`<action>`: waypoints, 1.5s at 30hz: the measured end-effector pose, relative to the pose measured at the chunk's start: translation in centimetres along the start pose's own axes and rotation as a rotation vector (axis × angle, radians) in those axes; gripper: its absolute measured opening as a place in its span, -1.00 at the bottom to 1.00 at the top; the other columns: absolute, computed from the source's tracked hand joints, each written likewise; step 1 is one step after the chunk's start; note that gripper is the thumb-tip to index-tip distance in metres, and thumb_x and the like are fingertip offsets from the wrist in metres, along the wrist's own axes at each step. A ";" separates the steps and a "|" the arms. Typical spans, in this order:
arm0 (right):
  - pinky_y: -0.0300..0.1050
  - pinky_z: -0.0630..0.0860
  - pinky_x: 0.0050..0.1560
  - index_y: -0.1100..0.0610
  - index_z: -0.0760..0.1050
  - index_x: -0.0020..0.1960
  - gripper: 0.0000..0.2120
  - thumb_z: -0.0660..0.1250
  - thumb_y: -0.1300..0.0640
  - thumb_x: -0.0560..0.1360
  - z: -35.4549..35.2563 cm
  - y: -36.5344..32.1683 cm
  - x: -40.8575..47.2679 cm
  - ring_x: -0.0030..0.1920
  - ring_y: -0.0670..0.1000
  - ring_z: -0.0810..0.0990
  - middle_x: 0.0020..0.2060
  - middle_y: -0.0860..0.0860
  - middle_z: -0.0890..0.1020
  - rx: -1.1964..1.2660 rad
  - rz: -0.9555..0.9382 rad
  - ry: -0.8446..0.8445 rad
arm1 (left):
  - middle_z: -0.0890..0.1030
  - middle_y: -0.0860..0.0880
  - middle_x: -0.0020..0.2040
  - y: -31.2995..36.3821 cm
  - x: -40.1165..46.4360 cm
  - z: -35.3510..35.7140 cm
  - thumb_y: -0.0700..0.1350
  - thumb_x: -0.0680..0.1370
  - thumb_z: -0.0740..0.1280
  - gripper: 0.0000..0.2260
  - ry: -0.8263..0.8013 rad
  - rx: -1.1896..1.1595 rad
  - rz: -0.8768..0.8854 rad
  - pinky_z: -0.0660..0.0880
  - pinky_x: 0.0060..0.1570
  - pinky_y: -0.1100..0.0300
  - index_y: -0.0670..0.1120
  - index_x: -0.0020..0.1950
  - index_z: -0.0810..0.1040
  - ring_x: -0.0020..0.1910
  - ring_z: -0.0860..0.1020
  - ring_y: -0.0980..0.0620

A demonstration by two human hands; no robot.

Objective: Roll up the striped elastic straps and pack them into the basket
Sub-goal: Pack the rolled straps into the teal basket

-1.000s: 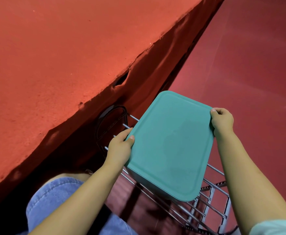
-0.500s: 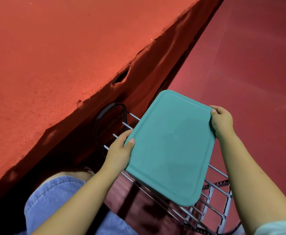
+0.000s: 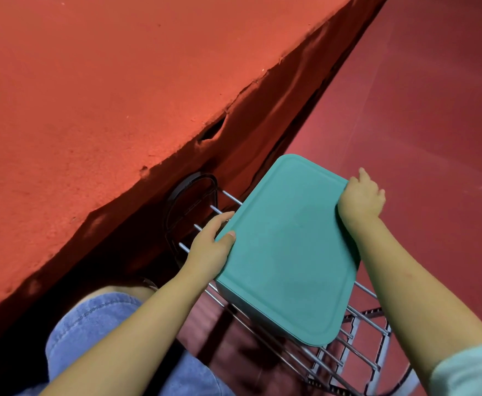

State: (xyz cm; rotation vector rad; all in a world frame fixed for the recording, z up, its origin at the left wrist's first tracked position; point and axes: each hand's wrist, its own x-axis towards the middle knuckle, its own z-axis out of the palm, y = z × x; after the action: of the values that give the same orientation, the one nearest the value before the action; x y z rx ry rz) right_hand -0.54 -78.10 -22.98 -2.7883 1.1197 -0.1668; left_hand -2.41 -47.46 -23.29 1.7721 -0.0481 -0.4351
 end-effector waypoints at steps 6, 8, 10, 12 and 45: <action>0.22 -0.04 0.47 0.02 0.19 0.53 -0.55 0.07 0.01 0.65 0.3 -7.8 -0.2 0.51 0.12 0.18 0.51 0.05 0.25 0.146 -0.432 -0.081 | 0.47 0.10 0.30 -0.2 -0.4 -0.2 -0.20 0.63 0.24 -0.61 -0.027 0.143 0.057 0.21 0.18 0.50 0.01 0.46 0.40 0.28 0.40 0.19; 0.19 -0.10 0.49 -0.02 0.15 0.54 -0.54 -0.01 -0.05 0.66 1.0 -9.1 -0.2 0.54 0.08 0.07 0.54 0.00 0.17 0.088 -0.461 -0.111 | 0.46 0.08 0.35 -0.4 0.0 -0.4 -0.19 0.63 0.24 -0.62 -0.024 0.121 0.039 0.24 0.29 0.37 0.00 0.46 0.40 0.32 0.40 0.18; 0.14 -0.15 0.51 -0.02 0.14 0.54 -0.55 -0.04 -0.05 0.67 1.8 -9.3 -0.3 0.55 0.05 0.04 0.54 -0.02 0.16 0.088 -0.443 -0.094 | 0.46 0.06 0.39 -0.6 0.3 -0.6 -0.20 0.63 0.25 -0.62 -0.026 0.097 0.024 0.28 0.40 0.22 -0.02 0.45 0.41 0.35 0.41 0.14; 0.12 -0.14 0.51 -0.03 0.16 0.54 -0.55 -0.03 -0.03 0.66 2.3 -9.0 -0.5 0.54 0.04 0.06 0.53 -0.02 0.19 0.122 -0.430 -0.085 | 0.48 0.05 0.39 -0.8 0.2 -0.8 -0.18 0.63 0.26 -0.62 -0.037 0.093 0.015 0.31 0.43 0.10 -0.01 0.46 0.42 0.37 0.43 0.11; 0.11 0.08 0.48 0.21 0.41 0.35 -0.63 0.25 0.17 0.56 -1.1 -8.2 -3.5 0.36 0.15 0.38 0.31 0.13 0.48 0.380 -0.383 0.057 | 0.52 -0.03 0.17 0.5 0.7 -0.5 -0.13 0.53 0.38 -0.54 0.034 0.238 -0.051 0.40 0.01 0.25 -0.04 0.41 0.40 0.01 0.51 0.01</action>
State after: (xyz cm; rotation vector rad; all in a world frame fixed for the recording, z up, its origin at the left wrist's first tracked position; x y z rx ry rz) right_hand 2.32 -69.86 -20.79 -2.6241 0.4834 -0.4474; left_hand -1.50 -47.31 -22.91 2.0183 -0.0316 -0.4509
